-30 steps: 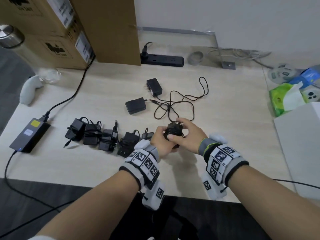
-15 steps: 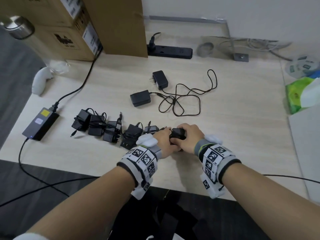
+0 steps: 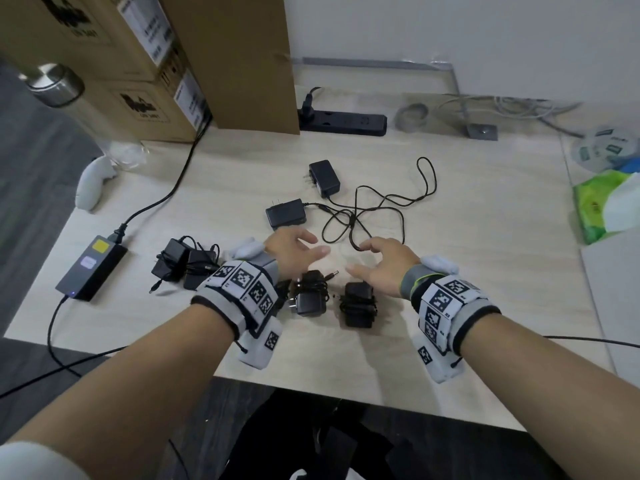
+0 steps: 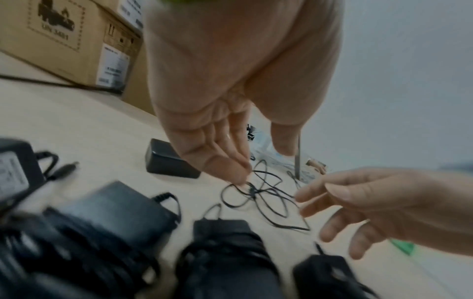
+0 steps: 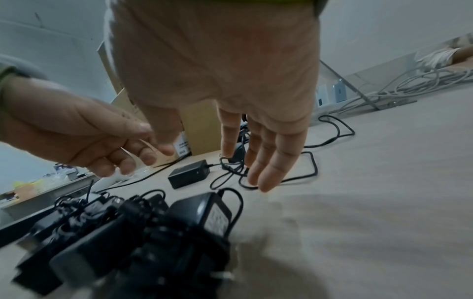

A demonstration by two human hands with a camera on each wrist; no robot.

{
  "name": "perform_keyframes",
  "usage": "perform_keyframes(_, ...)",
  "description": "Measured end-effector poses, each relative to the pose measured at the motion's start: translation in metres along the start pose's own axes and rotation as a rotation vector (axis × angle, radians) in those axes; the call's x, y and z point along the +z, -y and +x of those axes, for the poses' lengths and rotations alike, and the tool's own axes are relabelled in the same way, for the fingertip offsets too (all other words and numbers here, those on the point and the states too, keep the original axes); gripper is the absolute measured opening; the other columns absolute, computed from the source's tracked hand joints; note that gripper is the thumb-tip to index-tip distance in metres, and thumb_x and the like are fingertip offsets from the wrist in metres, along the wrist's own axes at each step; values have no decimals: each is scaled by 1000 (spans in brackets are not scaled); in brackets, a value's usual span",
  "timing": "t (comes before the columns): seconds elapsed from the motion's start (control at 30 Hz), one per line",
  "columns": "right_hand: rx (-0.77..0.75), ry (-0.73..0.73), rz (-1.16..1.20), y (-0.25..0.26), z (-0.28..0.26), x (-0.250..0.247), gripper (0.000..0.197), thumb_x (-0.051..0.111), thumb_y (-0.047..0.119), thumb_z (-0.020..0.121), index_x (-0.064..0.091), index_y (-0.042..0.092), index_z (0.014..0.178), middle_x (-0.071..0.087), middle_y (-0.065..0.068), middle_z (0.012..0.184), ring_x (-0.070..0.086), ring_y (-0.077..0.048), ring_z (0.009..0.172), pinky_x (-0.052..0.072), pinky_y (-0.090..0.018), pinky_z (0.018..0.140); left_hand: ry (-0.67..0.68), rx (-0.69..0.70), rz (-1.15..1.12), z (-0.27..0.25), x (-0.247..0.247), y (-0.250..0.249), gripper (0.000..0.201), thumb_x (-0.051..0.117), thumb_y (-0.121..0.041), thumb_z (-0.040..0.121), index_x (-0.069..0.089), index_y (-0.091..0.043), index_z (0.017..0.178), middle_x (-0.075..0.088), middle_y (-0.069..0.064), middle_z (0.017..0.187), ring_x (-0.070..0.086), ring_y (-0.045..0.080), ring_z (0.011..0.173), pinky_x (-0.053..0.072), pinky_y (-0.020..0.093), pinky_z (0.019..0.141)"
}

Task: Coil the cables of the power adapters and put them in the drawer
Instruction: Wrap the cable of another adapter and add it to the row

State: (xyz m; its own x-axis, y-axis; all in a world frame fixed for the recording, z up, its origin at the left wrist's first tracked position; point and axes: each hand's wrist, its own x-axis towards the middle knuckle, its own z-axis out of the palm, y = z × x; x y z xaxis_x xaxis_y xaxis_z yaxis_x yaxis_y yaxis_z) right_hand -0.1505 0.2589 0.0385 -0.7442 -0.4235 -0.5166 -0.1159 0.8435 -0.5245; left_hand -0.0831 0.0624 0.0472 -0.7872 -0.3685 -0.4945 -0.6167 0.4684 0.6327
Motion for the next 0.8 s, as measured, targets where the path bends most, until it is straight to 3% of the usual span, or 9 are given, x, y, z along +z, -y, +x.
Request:
perform_keyframes(0.1,16,-60,8,4,11,-3,46,65,48,82,56,28,122,53,2,132,53,-18,119,40,-29,101,-137,11,103,27,-17,9,46,69,-52,80,60,-26,117,65,-8,102,63,16,91,52,33,87)
perform_keyframes(0.2,50,-85,14,10,17,-3,39,63,44,85,58,28,120,53,1,131,52,-19,119,40,-29,101,-159,22,313,50,-32,12,68,62,-67,68,48,-35,127,56,-3,123,62,23,99,53,41,88)
perform_keyframes(0.4,68,-130,2,22,19,-4,37,61,41,88,55,29,123,49,1,131,59,-20,103,44,-29,93,-123,76,524,74,-35,20,75,70,-50,75,38,-29,140,40,7,138,48,30,119,44,42,100)
perform_keyframes(0.57,78,-156,11,32,20,-4,36,60,41,89,55,30,122,47,1,132,61,-19,96,46,-30,90,-36,89,610,87,-39,21,73,66,-43,81,32,-31,143,38,5,141,45,29,122,45,41,94)
perform_keyframes(0.67,78,-175,-8,34,22,0,35,59,41,89,54,31,122,47,2,132,60,-19,102,46,-31,91,-21,92,653,93,-41,23,69,63,-42,84,30,-35,144,30,2,145,41,26,125,44,40,87)
perform_keyframes(0.8,72,-193,-9,38,25,0,37,59,42,89,53,31,124,47,3,133,58,-19,107,46,-32,93,-5,137,669,97,-48,16,49,59,-44,86,47,-30,131,40,3,134,47,27,112,42,35,79)
